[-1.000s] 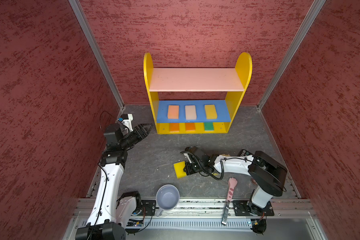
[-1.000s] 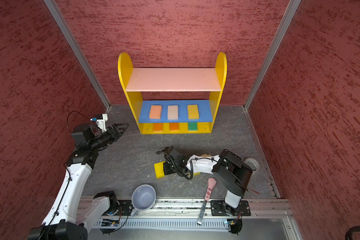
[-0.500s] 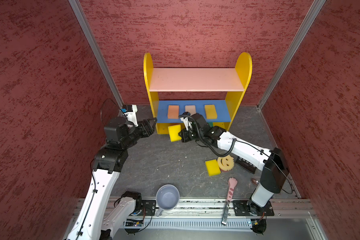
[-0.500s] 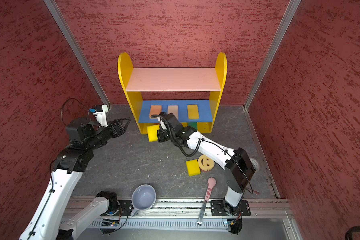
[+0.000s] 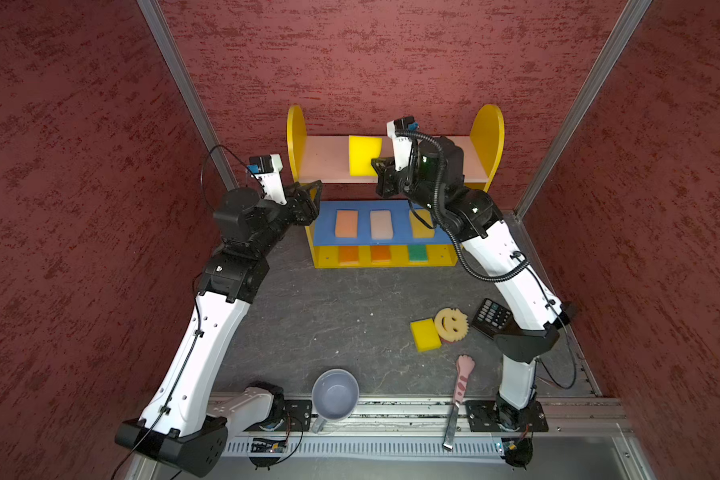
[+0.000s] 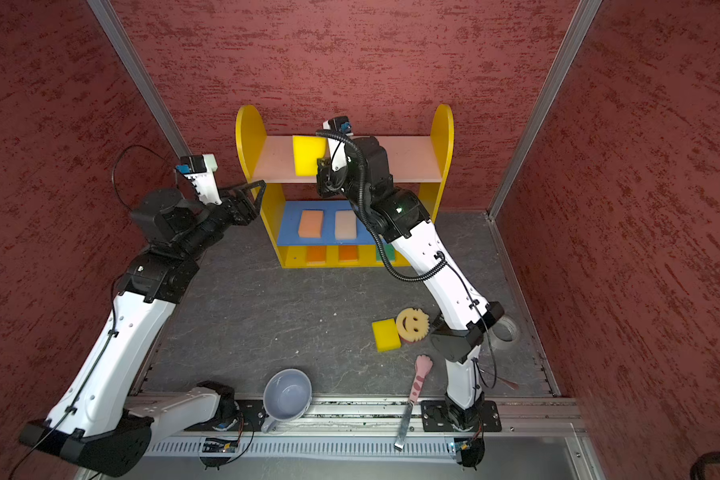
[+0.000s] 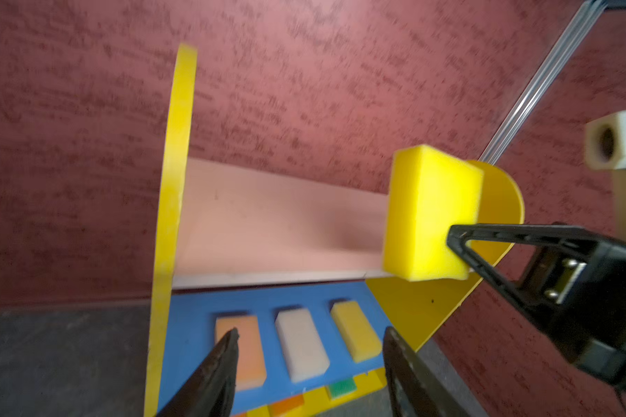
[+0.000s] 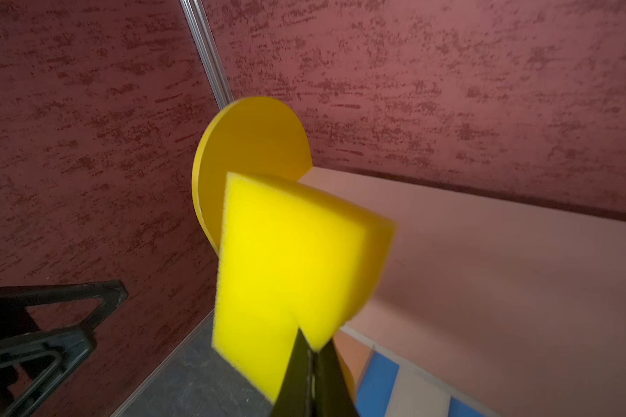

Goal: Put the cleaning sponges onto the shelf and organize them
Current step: 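Lower the bright yellow sponge onto the pink upper shelf while the left gripper approaches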

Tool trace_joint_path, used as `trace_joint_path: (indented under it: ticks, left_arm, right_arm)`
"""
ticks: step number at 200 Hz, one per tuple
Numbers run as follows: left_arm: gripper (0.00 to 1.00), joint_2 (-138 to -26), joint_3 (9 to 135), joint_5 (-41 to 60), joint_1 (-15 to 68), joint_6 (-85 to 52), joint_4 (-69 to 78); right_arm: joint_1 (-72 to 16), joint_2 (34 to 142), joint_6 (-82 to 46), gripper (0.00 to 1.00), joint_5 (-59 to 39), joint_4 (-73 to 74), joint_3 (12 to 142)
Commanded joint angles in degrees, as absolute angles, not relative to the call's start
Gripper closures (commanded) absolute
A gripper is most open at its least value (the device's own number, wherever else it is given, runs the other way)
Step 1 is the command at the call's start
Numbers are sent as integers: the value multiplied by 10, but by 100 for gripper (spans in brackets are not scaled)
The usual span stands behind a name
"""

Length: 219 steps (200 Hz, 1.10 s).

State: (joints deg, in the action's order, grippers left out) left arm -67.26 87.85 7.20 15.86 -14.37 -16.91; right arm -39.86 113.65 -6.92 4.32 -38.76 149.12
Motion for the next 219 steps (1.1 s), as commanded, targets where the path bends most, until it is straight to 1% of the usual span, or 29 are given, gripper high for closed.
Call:
trace_joint_path:
  ticks: [1, 23, 51, 70, 106, 174, 219]
  left_arm:
    - [37, -711, 956, 51, 188, -100, -127]
    - [37, -771, 1061, 30, 227, -77, -181]
    - [37, -858, 1215, -52, 281, -43, -316]
    - [37, -896, 1271, -97, 305, -32, -364]
    - [37, -936, 1295, -187, 334, -2, -364]
    - [39, -981, 1302, -233, 341, 15, -335]
    - [36, -1024, 1339, -282, 335, 53, -329]
  right_arm:
    - [-391, 1181, -31, 100, 75, -386, 1560]
    - [-391, 1181, -43, 100, 68, -322, 1537]
    - [-390, 1192, -74, 100, 31, -284, 1522]
    - [-390, 1208, -85, 100, 31, -272, 1523]
    - [-387, 1234, -88, 100, 40, -260, 1524]
    - [-379, 1268, -129, 100, 30, -284, 1523]
    - [-377, 1277, -145, 100, 17, -294, 1522]
